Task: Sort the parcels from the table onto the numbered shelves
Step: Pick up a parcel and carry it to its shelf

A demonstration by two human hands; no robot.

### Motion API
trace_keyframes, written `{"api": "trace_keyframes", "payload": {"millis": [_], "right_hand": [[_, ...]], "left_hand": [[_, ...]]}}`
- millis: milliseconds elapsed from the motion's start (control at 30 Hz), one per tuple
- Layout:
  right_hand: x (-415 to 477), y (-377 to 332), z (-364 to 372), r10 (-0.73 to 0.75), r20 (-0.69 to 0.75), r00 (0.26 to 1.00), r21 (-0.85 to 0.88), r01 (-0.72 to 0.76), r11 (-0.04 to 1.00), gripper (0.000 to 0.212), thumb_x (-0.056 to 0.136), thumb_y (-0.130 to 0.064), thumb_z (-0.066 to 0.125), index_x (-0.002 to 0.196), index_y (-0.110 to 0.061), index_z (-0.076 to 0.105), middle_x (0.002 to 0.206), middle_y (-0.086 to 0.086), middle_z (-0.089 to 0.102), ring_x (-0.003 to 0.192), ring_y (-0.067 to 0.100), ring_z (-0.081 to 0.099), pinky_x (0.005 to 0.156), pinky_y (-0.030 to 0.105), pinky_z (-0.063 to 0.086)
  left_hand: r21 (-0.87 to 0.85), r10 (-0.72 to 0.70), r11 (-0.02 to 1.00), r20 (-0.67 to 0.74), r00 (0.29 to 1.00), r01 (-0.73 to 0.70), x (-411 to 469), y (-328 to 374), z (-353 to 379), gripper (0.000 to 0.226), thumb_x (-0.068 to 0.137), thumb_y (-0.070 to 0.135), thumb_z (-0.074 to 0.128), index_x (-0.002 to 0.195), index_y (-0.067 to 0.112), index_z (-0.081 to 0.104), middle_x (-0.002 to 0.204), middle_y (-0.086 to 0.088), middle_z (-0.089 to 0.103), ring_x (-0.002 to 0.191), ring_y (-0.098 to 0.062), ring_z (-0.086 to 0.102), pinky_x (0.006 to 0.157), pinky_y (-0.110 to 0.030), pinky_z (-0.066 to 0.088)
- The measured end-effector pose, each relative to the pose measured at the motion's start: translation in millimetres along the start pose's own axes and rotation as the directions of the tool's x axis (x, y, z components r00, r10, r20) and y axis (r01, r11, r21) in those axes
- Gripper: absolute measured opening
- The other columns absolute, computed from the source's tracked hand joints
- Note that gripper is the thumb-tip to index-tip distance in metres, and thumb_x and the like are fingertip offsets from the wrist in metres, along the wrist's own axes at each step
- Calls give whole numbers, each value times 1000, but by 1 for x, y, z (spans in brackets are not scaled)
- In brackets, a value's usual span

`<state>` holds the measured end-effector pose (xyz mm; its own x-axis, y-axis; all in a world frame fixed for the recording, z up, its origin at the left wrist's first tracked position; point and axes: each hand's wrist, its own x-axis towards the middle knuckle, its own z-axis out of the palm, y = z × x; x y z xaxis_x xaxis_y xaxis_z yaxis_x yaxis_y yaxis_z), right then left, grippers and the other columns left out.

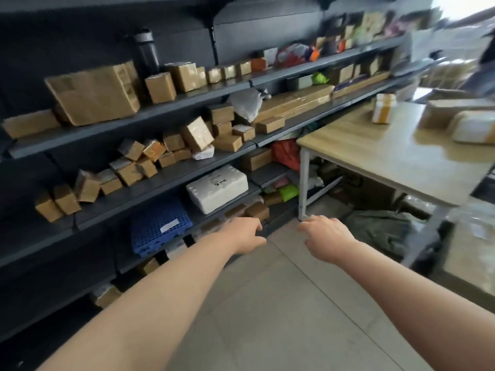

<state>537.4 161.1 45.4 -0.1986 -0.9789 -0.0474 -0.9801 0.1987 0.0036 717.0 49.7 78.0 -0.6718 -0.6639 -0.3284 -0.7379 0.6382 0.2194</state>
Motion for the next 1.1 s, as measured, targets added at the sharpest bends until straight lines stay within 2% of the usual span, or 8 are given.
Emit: {"api": "trace_keyframes", "payload": {"millis": [200,300,400,500,667,733,933,1100], "right_hand": [[-30,121,14,321,35,946,50,-322,945,36,88,-20,48,121,-30,57,126,-5,56,120,21,51,90,38,44],[-36,168,18,426,48,904,44,-428,903,35,87,-18,49,119,-29,59,126,-4,57,118,21,53,88,37,45],[-27,213,21,497,50,866,53,-499,865,34,90,-19,46,121,-29,58,130,-3,56,118,21,53,87,37,45],[-4,259,21,566,63,822,76,-569,819,36,92,-22,45,125,-28,56,132,-2,55,121,22,51,92,40,46],[34,326,17,663,153,733,122,-679,724,40,88,-19,51,127,-28,55,130,-2,56,119,22,52,96,43,46],[44,353,20,714,141,686,138,-728,672,38,87,-19,49,123,-28,58,128,0,58,117,24,54,94,43,47],[56,414,29,802,170,573,143,-819,556,39,91,-25,48,129,-30,55,132,0,56,121,24,52,93,40,46],[68,464,36,822,202,532,165,-846,507,42,91,-23,48,133,-31,52,139,-4,51,126,21,48,98,40,43]], "left_hand": [[38,184,982,66,981,-187,90,96,4,44,96,38,55,137,23,49,140,0,51,126,-21,49,102,-38,43],[47,270,960,93,958,-275,137,142,5,44,95,40,56,136,24,49,138,-1,51,122,-22,52,99,-39,46],[56,365,926,116,924,-373,186,183,3,45,95,39,57,136,24,48,138,-2,52,122,-22,52,100,-38,46],[53,432,896,130,892,-442,241,219,-2,46,94,38,59,137,25,48,138,-3,53,121,-23,53,98,-38,47],[27,499,858,196,844,-513,336,270,-26,48,95,38,59,139,24,47,140,-2,52,124,-22,51,102,-40,45],[47,525,839,196,828,-542,371,290,-35,48,94,38,58,139,23,47,142,-2,50,128,-23,48,104,-38,42],[2,552,822,241,798,-569,440,339,-36,46,96,34,58,138,19,48,140,-5,51,125,-25,50,101,-36,42],[-15,575,806,257,777,-592,482,383,-33,50,96,29,59,142,17,44,146,-8,46,131,-25,46,105,-33,37]]}}
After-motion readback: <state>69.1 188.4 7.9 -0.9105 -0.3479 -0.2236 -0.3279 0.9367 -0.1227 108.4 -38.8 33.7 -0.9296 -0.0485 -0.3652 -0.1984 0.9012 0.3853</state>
